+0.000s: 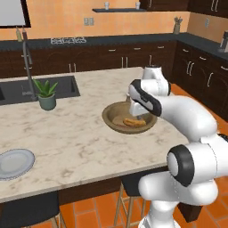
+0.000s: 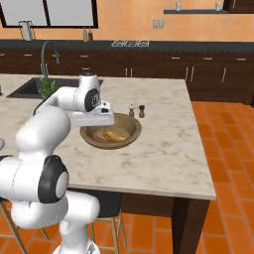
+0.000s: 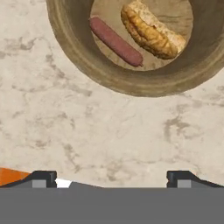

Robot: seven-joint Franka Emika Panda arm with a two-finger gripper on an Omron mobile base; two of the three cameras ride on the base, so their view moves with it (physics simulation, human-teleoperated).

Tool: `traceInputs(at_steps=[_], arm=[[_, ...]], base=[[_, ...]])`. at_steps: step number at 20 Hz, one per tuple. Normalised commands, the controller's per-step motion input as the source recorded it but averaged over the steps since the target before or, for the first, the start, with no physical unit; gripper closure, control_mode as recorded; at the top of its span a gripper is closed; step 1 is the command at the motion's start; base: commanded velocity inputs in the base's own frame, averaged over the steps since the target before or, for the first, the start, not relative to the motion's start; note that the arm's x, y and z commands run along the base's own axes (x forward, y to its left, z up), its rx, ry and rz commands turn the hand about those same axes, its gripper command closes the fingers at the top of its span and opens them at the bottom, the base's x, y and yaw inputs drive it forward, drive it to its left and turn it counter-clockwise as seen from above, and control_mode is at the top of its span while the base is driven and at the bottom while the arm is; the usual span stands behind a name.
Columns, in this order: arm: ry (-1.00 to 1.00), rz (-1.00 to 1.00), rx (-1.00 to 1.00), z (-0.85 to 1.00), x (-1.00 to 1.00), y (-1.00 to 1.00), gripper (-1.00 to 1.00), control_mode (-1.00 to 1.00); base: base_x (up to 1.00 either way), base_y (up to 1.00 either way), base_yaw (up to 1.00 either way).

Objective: Place one bun and one sausage from the bowl on each plate.

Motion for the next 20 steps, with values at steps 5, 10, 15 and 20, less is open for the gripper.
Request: traceInputs(at_steps=[5,10,15,20], arm=[[0.0,0.08,0.0,-0.49,1.0,-0.04,-1.0,-1.0],[0.0,0.13,0.0,-0.56,0.99,-0.01,-1.0,-1.0],[0.01,0.11,0.0,-0.49,0.85,0.0,-1.0,-1.0],[0.01,0.07,0.0,-0.48,0.44,0.0,-1.0,-1.0]], base=[[0.0,0.0,0.0],[0.0,0.0,0.0],[0.0,0.0,0.0],[0.0,0.0,0.0]])
